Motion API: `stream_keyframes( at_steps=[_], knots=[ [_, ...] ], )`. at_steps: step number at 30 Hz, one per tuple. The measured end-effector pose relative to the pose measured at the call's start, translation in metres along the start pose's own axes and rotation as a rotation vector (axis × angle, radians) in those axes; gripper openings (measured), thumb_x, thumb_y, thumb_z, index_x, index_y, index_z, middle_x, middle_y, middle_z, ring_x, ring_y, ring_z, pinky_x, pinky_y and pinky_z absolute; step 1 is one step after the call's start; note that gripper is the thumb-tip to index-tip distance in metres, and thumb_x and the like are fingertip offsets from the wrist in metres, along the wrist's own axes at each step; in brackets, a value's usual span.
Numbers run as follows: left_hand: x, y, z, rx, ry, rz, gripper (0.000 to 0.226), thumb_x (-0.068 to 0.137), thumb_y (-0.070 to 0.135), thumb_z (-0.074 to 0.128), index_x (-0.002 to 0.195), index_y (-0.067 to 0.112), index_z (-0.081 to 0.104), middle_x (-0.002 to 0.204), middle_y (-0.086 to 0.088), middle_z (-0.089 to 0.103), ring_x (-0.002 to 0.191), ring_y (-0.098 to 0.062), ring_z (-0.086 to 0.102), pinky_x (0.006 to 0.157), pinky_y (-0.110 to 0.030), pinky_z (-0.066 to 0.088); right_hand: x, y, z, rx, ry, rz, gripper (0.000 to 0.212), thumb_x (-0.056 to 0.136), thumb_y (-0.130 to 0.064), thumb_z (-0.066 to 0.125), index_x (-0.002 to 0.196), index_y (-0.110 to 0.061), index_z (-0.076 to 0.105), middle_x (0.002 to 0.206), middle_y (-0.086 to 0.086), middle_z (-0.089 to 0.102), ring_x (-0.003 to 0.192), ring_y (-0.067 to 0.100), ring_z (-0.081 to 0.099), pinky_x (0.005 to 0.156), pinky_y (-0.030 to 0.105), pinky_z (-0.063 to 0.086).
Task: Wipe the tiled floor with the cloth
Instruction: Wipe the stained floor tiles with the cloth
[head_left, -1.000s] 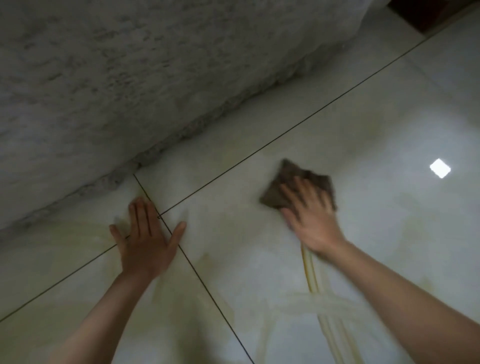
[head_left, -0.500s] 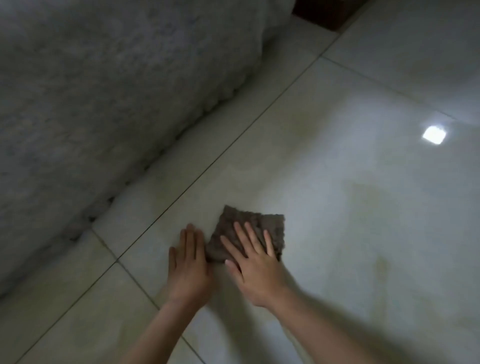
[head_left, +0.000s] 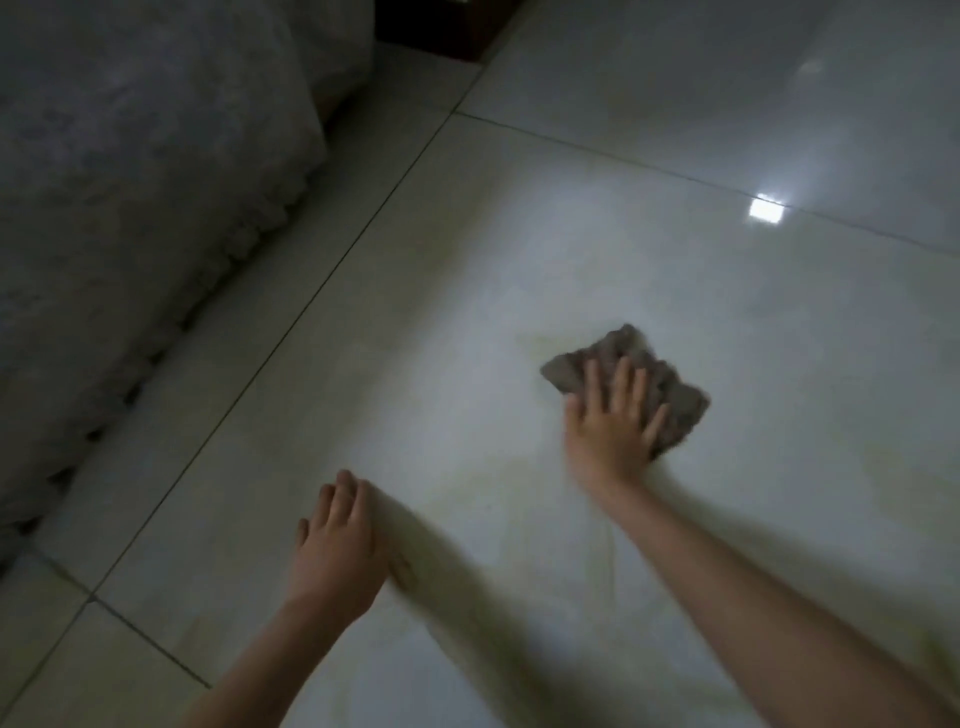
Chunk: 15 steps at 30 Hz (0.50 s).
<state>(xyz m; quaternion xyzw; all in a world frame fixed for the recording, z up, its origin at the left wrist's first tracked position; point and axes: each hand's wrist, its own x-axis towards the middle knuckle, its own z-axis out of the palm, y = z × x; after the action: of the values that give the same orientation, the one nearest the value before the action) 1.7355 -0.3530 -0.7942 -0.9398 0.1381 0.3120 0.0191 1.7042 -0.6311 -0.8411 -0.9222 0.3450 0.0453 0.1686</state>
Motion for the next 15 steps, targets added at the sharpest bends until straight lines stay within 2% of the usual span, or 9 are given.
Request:
stream_keyframes(
  at_steps=[1, 3, 6, 7, 9, 10, 12, 13, 15],
  knots=[
    [0.003, 0.002, -0.003, 0.004, -0.004, -0.008, 0.061, 0.102, 0.032, 0.026, 0.154, 0.014, 0.001, 0.162, -0.006, -0.009, 0.149, -0.024, -0.004, 0.120, -0.045, 0.011, -0.014, -0.025, 0.010, 0.009, 0.010, -0.059, 0.051, 0.101, -0.041, 0.031, 0.148, -0.023, 0.037, 0.160, 0.008, 0.019, 0.148, 0.030, 0.013, 0.116, 0.060, 0.009],
    [0.008, 0.005, -0.010, 0.031, -0.025, -0.021, 0.056, 0.101, 0.029, 0.028, 0.152, 0.013, 0.012, 0.162, -0.006, 0.001, 0.148, -0.024, 0.010, 0.118, -0.044, 0.019, -0.053, -0.060, 0.032, -0.040, 0.000, -0.428, 0.051, 0.098, -0.039, 0.029, 0.143, -0.020, 0.047, 0.155, 0.011, 0.032, 0.145, 0.035, 0.024, 0.110, 0.066, 0.021],
    [0.014, 0.011, -0.018, 0.095, -0.037, -0.033, 0.047, 0.098, 0.023, 0.038, 0.144, 0.014, 0.033, 0.152, -0.010, 0.026, 0.138, -0.025, 0.032, 0.113, -0.041, 0.030, -0.078, -0.067, 0.042, -0.165, -0.311, -0.935, 0.051, 0.103, -0.042, 0.026, 0.153, -0.032, 0.021, 0.163, 0.000, 0.004, 0.150, 0.022, -0.005, 0.118, 0.053, -0.010],
    [0.015, 0.012, -0.020, 0.102, -0.038, -0.052, 0.043, 0.097, 0.021, 0.040, 0.140, 0.014, 0.038, 0.147, -0.009, 0.033, 0.133, -0.025, 0.038, 0.109, -0.039, 0.034, -0.064, -0.059, 0.037, -0.184, -0.363, -1.029, 0.051, 0.104, -0.044, 0.026, 0.153, -0.035, 0.018, 0.163, -0.003, 0.001, 0.149, 0.018, -0.007, 0.118, 0.048, -0.012],
    [0.018, 0.015, -0.021, 0.113, -0.053, -0.086, 0.041, 0.097, 0.019, 0.043, 0.137, 0.013, 0.042, 0.143, -0.007, 0.038, 0.128, -0.025, 0.042, 0.105, -0.037, 0.038, -0.023, -0.036, 0.023, -0.236, -0.245, -1.170, 0.048, 0.103, -0.048, 0.027, 0.150, -0.038, 0.027, 0.161, -0.006, 0.015, 0.149, 0.016, 0.008, 0.121, 0.044, 0.004],
    [0.020, 0.015, -0.022, 0.119, -0.063, -0.093, 0.041, 0.097, 0.019, 0.044, 0.138, 0.013, 0.041, 0.144, -0.007, 0.038, 0.128, -0.025, 0.042, 0.105, -0.037, 0.038, 0.001, -0.026, 0.012, -0.277, -0.153, -1.162, 0.046, 0.102, -0.047, 0.032, 0.147, -0.037, 0.037, 0.158, -0.005, 0.027, 0.147, 0.017, 0.021, 0.119, 0.045, 0.016],
    [0.023, 0.012, -0.021, 0.115, -0.089, -0.098, 0.045, 0.097, 0.020, 0.044, 0.141, 0.012, 0.038, 0.149, -0.008, 0.034, 0.134, -0.026, 0.037, 0.108, -0.039, 0.036, 0.055, -0.006, -0.010, -0.274, 0.043, -0.953, 0.043, 0.099, -0.045, 0.044, 0.140, -0.032, 0.049, 0.149, -0.001, 0.043, 0.139, 0.021, 0.039, 0.112, 0.046, 0.033],
    [0.024, 0.011, -0.021, 0.113, -0.109, -0.101, 0.048, 0.098, 0.020, 0.043, 0.144, 0.012, 0.035, 0.152, -0.008, 0.029, 0.137, -0.026, 0.033, 0.110, -0.040, 0.034, 0.083, 0.005, -0.020, -0.249, 0.043, -0.818, 0.047, 0.100, -0.046, 0.044, 0.144, -0.030, 0.044, 0.152, 0.001, 0.039, 0.141, 0.021, 0.036, 0.114, 0.045, 0.030],
    [0.024, 0.011, -0.022, 0.131, -0.149, -0.104, 0.052, 0.097, 0.019, 0.041, 0.147, 0.012, 0.029, 0.156, -0.009, 0.021, 0.141, -0.025, 0.029, 0.111, -0.042, 0.032, 0.129, 0.019, -0.033, -0.147, -0.106, -0.553, 0.051, 0.102, -0.048, 0.029, 0.152, -0.037, 0.022, 0.162, -0.004, 0.012, 0.149, 0.015, 0.011, 0.118, 0.041, 0.009]
  ],
)
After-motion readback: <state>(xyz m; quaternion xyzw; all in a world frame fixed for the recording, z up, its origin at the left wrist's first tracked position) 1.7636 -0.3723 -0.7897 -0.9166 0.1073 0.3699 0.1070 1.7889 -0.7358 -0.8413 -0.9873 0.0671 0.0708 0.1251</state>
